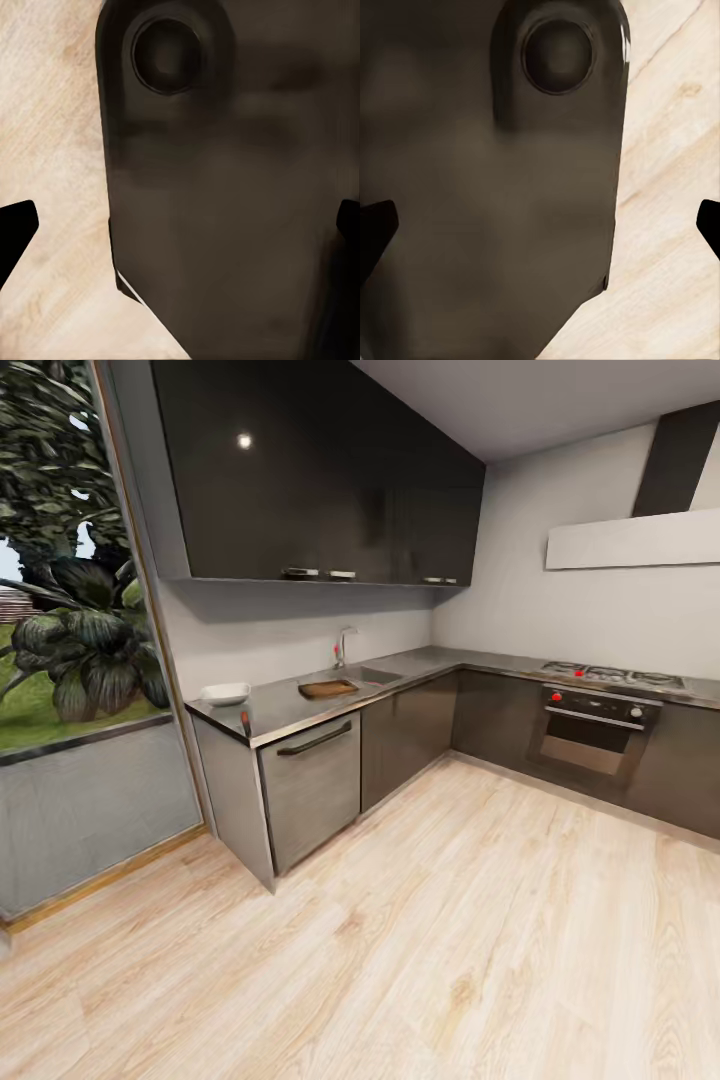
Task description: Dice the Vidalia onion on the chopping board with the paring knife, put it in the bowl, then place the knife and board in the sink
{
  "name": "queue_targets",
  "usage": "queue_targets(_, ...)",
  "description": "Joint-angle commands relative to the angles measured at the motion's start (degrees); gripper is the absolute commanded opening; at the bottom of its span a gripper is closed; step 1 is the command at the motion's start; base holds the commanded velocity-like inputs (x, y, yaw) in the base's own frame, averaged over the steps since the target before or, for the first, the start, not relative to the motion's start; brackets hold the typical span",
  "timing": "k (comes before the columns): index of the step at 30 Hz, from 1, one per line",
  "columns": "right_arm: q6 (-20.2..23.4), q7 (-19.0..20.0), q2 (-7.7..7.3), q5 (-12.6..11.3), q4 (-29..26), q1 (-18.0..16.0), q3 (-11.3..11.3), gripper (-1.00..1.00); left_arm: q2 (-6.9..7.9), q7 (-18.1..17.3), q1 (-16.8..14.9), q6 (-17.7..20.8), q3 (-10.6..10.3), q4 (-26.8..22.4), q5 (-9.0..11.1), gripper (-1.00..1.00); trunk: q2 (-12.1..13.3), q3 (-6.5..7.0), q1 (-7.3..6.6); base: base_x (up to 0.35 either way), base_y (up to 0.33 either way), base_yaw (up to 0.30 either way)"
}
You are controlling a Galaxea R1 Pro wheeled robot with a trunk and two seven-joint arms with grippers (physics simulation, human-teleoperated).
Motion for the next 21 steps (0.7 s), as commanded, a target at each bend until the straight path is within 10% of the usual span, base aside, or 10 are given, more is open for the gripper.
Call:
queue_targets(1,0.0,0.0,0.0,0.0,0.0,-0.01,0.0,1.0,0.0,0.0,-0.01,0.0,0.0,0.0,0.0,1.0,-0.02,-0.03,0.0,0.0,0.0,0.0)
queue_targets(21,-2.51,-0.09,2.33,-0.09,-3.92,-0.09,-0.39,1.0,0.45,-0.46,-0.01,-0.09,0.34,0.39,0.15,1.0,-0.02,-0.03,0.0,0.0,0.0,0.0)
